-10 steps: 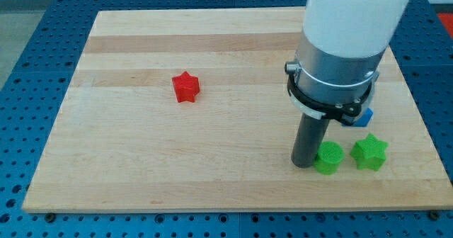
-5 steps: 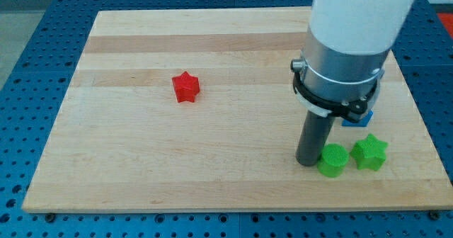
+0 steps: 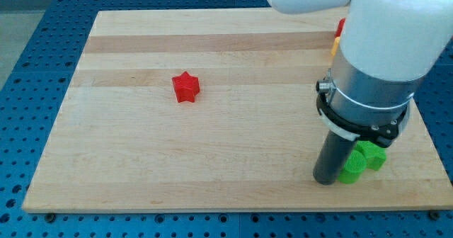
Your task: Slide the green circle below the green star
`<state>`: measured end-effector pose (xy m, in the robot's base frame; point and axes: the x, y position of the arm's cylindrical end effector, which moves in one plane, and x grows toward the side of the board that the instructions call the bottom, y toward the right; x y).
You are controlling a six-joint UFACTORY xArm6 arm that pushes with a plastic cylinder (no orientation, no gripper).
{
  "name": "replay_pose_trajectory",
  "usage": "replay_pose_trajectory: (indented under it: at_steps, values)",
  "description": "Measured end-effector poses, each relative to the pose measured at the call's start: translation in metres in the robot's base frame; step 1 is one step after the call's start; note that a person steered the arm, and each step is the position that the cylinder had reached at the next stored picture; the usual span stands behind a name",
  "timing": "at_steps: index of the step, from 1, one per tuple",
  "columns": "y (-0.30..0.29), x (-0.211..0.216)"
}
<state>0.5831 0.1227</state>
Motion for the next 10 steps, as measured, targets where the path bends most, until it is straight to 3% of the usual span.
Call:
replay_pose_trajectory:
  at_steps: [2,5,6,10]
  values:
    - [0.000,-0.060]
    - [0.021,-0.053]
    - [0.021,-0.029]
    - [0.005,-0.033]
